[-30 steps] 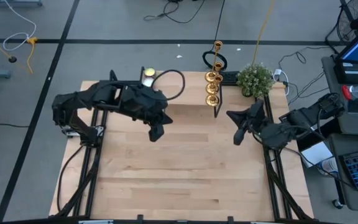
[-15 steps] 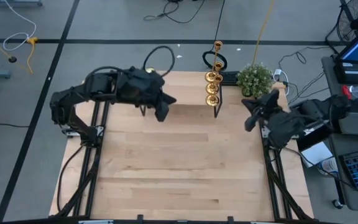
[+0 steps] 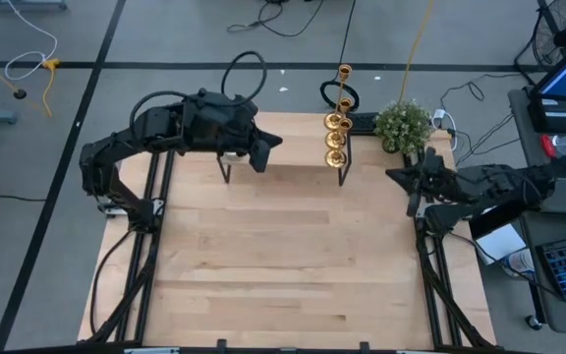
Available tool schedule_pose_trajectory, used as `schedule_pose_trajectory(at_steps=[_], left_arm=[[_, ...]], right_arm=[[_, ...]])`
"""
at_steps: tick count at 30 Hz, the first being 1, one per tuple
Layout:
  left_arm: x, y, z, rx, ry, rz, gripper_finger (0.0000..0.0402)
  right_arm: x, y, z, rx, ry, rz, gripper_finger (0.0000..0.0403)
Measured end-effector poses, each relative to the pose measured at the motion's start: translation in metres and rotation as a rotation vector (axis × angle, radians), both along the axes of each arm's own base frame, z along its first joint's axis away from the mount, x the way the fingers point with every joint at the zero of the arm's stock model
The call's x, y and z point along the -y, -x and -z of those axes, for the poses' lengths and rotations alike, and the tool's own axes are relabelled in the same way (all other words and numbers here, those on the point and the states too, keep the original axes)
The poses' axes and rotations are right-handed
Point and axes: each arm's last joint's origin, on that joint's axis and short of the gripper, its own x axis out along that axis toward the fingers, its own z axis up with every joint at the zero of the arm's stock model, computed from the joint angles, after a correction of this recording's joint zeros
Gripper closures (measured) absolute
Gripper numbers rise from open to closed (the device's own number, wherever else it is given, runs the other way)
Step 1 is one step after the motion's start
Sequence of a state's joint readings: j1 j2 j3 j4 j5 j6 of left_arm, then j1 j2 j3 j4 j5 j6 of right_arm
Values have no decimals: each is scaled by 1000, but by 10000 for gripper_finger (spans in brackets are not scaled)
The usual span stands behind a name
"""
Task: Pick & Place candle stick holders
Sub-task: Return to Home Position
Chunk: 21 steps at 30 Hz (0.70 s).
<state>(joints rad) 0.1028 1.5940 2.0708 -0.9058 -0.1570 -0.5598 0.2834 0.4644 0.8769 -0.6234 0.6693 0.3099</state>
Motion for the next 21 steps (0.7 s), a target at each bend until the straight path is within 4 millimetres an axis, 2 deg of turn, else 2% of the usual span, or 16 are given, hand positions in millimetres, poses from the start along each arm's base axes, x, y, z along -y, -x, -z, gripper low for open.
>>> schedule_pose_trajectory(at_steps=[7,10,16,21], left_arm=[[-6,1,0,0,8,2,401],[-6,1,0,-1,8,4,401],[-5,1,1,-7,9,10,401],[-5,2,2,-24,10,10,401]], right_arm=[[-6,-14,47,-33,131,-231,403],[-8,-23,71,18,79,-312,403],[-13,-34,107,183,-144,-540,403],[-13,-33,135,170,-103,-549,403]])
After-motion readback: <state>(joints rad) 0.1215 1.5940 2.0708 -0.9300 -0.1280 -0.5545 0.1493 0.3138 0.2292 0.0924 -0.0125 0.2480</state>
